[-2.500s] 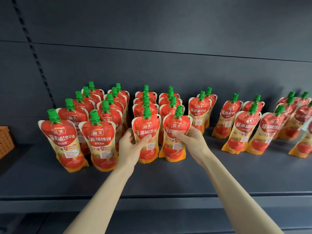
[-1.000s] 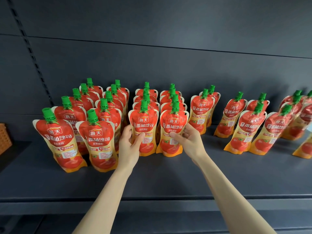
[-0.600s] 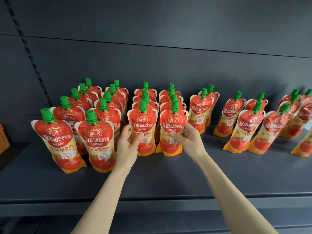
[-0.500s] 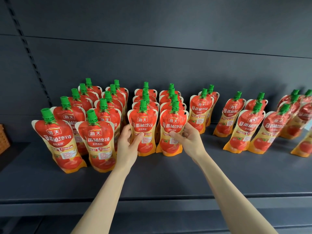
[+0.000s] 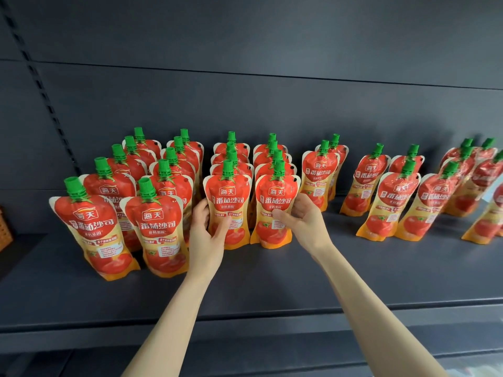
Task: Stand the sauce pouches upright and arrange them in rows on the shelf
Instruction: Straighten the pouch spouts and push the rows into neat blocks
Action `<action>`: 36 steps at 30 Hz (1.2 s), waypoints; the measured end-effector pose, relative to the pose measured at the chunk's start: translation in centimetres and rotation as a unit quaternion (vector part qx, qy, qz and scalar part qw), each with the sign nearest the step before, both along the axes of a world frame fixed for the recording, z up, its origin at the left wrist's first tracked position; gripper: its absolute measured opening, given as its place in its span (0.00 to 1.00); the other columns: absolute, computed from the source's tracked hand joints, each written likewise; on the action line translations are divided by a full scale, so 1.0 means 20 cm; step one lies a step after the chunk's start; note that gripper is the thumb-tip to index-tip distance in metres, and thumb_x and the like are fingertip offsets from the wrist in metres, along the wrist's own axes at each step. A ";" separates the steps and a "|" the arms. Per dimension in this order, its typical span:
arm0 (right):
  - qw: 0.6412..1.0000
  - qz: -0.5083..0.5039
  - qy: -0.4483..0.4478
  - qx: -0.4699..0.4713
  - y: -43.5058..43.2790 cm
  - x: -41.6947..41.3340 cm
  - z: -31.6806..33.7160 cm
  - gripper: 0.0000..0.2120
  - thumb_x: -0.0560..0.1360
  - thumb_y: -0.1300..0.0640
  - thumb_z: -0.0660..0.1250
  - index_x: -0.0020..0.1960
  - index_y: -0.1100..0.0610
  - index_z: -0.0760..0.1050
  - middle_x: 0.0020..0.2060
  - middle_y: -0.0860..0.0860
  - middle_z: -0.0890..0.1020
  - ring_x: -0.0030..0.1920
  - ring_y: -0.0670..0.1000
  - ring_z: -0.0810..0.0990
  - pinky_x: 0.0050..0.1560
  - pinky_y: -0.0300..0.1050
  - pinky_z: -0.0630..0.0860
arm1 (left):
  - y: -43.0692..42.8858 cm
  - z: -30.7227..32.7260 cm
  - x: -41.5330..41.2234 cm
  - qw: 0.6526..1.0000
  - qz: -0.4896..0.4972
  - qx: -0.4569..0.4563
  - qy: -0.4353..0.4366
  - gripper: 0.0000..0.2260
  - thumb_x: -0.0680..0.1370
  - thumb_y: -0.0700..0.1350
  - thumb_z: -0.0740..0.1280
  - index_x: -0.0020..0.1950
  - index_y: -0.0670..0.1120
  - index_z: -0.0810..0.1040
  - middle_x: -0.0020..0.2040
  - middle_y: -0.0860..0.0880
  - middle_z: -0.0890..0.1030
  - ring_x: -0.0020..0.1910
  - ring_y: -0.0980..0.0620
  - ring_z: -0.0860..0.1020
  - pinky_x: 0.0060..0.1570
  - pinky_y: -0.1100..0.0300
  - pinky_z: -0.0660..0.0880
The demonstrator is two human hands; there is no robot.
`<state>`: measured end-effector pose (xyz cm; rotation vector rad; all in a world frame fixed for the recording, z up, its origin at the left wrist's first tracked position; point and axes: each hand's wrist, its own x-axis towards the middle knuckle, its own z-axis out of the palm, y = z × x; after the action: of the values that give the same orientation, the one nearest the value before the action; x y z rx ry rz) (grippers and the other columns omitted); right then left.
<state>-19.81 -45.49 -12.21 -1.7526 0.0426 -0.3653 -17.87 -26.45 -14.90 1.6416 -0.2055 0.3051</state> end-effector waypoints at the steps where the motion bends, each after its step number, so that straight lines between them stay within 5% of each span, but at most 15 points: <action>1: 1.000 -0.012 -0.005 -0.012 0.00 -0.01 0.00 0.17 0.73 0.56 0.70 0.60 0.55 0.71 0.54 0.49 0.80 0.54 0.47 0.80 0.53 0.42 0.79 | 0.00 0.00 -0.02 1.000 0.008 0.002 -0.011 0.22 0.76 0.45 0.67 0.69 0.50 0.66 0.61 0.59 0.74 0.60 0.64 0.72 0.49 0.78 0.69; 5: 0.993 -0.084 -0.029 -0.075 -0.07 -0.10 -0.01 0.14 0.75 0.56 0.67 0.59 0.56 0.74 0.51 0.47 0.81 0.51 0.44 0.79 0.44 0.32 0.76 | 0.00 0.00 -0.12 0.996 0.057 0.020 -0.069 0.21 0.77 0.45 0.66 0.69 0.49 0.67 0.62 0.63 0.70 0.64 0.62 0.69 0.61 0.68 0.66; 9: 0.988 -0.122 -0.037 -0.087 -0.21 -0.24 0.00 0.06 0.76 0.59 0.66 0.52 0.55 0.77 0.45 0.45 0.82 0.47 0.40 0.79 0.43 0.27 0.74 | -0.10 0.02 -0.22 0.986 0.061 0.045 -0.149 0.12 0.77 0.44 0.66 0.60 0.45 0.73 0.58 0.54 0.75 0.60 0.57 0.73 0.57 0.62 0.73; 14: 0.978 -0.178 -0.049 -0.095 -0.44 -0.38 0.02 0.04 0.76 0.61 0.66 0.48 0.56 0.79 0.43 0.43 0.82 0.44 0.37 0.78 0.42 0.27 0.73 | -0.39 0.09 -0.29 0.990 -0.053 0.050 -0.125 0.05 0.77 0.43 0.65 0.52 0.48 0.77 0.49 0.58 0.80 0.52 0.59 0.78 0.51 0.68 0.74; 21: 0.969 -0.226 -0.050 -0.086 -0.90 -0.50 0.02 0.07 0.75 0.61 0.66 0.44 0.50 0.78 0.41 0.43 0.83 0.41 0.39 0.80 0.41 0.28 0.73 | -0.97 0.08 -0.33 0.985 -0.148 0.049 -0.077 0.07 0.76 0.41 0.66 0.52 0.52 0.76 0.48 0.57 0.80 0.50 0.61 0.78 0.51 0.68 0.73; 28: 0.977 -0.186 -0.034 -0.096 -1.35 -0.50 -0.03 0.05 0.76 0.60 0.65 0.49 0.55 0.79 0.44 0.45 0.83 0.45 0.39 0.79 0.43 0.29 0.73 | -1.45 -0.04 -0.35 0.999 -0.035 0.027 -0.005 0.19 0.74 0.45 0.69 0.64 0.47 0.69 0.61 0.53 0.73 0.59 0.58 0.73 0.57 0.61 0.71; 33: 0.986 -0.151 -0.026 -0.065 -1.56 -0.45 -0.07 0.06 0.76 0.56 0.67 0.52 0.53 0.76 0.46 0.48 0.82 0.46 0.42 0.79 0.44 0.33 0.75 | -1.65 -0.06 -0.33 0.999 0.023 0.043 0.025 0.27 0.73 0.47 0.70 0.69 0.47 0.64 0.65 0.53 0.68 0.62 0.60 0.68 0.48 0.80 0.65; 36: 0.990 -0.130 -0.027 -0.056 -1.61 -0.40 -0.09 0.10 0.74 0.54 0.68 0.55 0.50 0.73 0.51 0.48 0.79 0.51 0.41 0.77 0.47 0.33 0.75 | -1.69 -0.04 -0.29 0.999 0.027 0.030 0.026 0.28 0.72 0.49 0.72 0.68 0.48 0.65 0.63 0.54 0.72 0.59 0.61 0.72 0.49 0.74 0.68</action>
<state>-27.84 -77.70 -13.94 -1.8505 0.2160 -0.6152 -23.68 -60.25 -15.77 1.7142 -0.1334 0.2995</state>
